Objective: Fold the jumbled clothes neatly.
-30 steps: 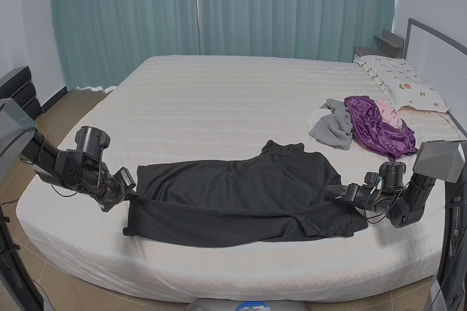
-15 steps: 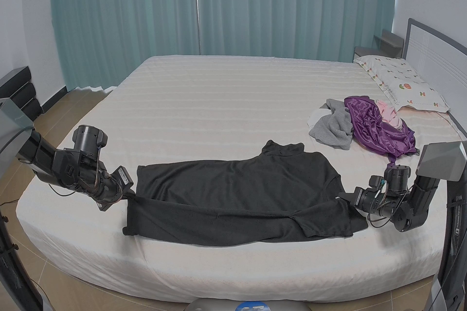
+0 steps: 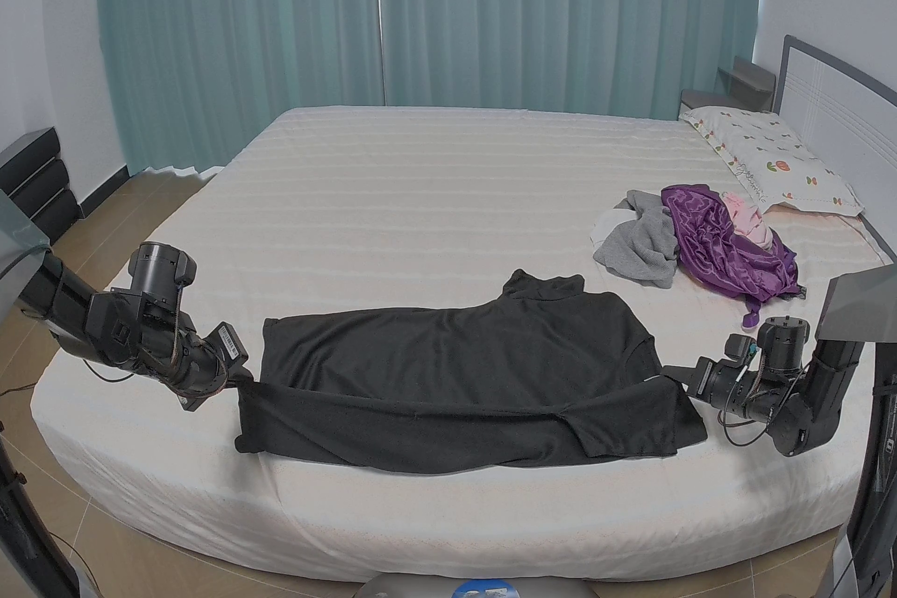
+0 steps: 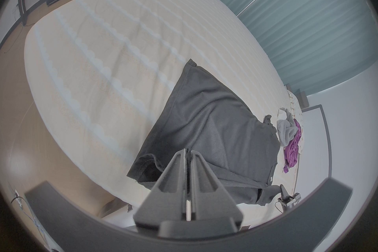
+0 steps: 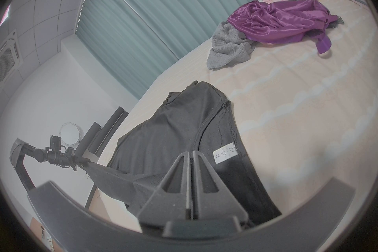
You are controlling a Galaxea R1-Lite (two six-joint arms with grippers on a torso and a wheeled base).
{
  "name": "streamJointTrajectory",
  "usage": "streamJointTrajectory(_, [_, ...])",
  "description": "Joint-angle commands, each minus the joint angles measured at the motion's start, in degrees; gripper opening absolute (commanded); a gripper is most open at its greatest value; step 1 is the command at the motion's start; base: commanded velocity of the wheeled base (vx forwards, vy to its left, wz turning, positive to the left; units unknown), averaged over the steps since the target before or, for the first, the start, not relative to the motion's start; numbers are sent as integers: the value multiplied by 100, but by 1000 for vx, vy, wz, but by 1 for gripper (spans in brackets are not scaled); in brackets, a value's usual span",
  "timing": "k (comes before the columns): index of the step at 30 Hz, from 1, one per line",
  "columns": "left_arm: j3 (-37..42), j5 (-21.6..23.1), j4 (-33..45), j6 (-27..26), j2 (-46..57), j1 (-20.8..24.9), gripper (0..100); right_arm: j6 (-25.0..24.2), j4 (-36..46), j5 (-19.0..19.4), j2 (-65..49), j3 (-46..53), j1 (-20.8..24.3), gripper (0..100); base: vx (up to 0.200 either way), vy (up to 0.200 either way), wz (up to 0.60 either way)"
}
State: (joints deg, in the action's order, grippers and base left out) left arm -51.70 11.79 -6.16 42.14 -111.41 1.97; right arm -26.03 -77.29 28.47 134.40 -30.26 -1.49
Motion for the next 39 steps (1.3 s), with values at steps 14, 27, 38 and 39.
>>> streamJointTrajectory(14, [573, 78, -52, -4, 629, -224, 0, -175, -832, 414, -1153, 1523, -370, 0, 0, 0, 0])
streamJointTrajectory(27, [1074, 78, -52, -31, 1271, -250, 0, -175, -1043, 564, -1689, 2226, -449, 0, 0, 0, 0])
streamJointTrajectory(38, [1417, 87, -61, -57, 1306, -400, 0, -166, -1078, 572, -2067, 2542, -440, 0, 0, 0, 0])
streamJointTrajectory(39, [1435, 87, -61, -57, 1306, -400, 0, -166, -1078, 572, -2085, 2586, -431, 0, 0, 0, 0])
